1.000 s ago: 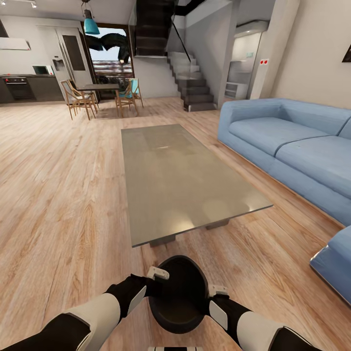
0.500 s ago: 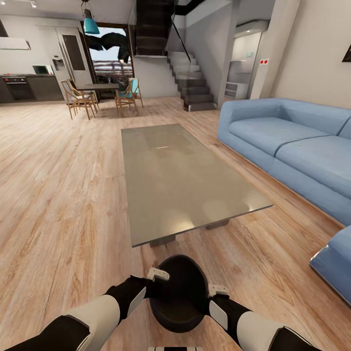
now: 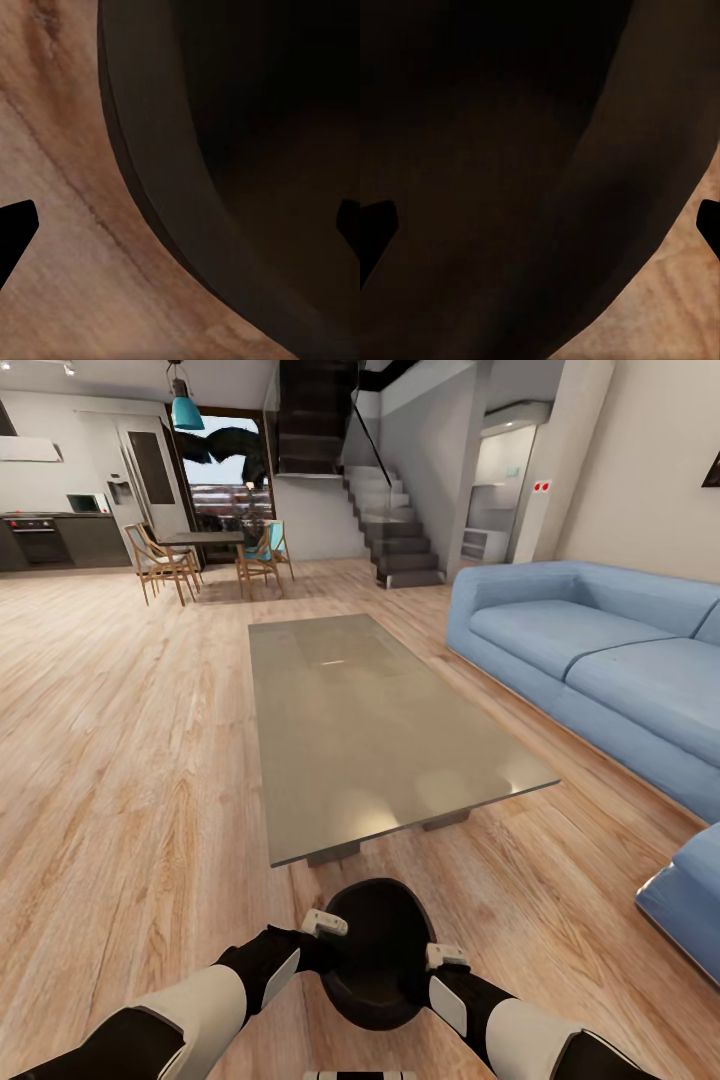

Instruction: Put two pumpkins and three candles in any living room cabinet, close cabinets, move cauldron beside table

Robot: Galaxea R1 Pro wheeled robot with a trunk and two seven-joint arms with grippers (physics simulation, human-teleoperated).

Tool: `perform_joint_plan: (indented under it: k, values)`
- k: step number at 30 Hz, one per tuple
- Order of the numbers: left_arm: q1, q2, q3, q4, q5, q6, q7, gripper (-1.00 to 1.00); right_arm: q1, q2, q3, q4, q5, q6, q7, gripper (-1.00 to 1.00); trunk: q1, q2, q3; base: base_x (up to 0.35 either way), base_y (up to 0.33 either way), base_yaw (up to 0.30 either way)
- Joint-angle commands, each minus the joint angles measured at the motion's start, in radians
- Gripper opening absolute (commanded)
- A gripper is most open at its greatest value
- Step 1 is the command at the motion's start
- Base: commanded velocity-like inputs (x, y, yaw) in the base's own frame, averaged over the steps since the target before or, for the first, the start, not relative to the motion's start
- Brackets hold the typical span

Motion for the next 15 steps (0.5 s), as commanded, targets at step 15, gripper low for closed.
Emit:
perform_joint_plan:
  k: [15]
  values:
    - [0.0,0.0,-0.008,-0.002,0.008,0.006,-0.002,1.0,0.0,-0.001,0.013,-0.001,-0.009,0.005,-0.007,1.0,-0.001,0.0,0.007,0.0,0.0,0.0]
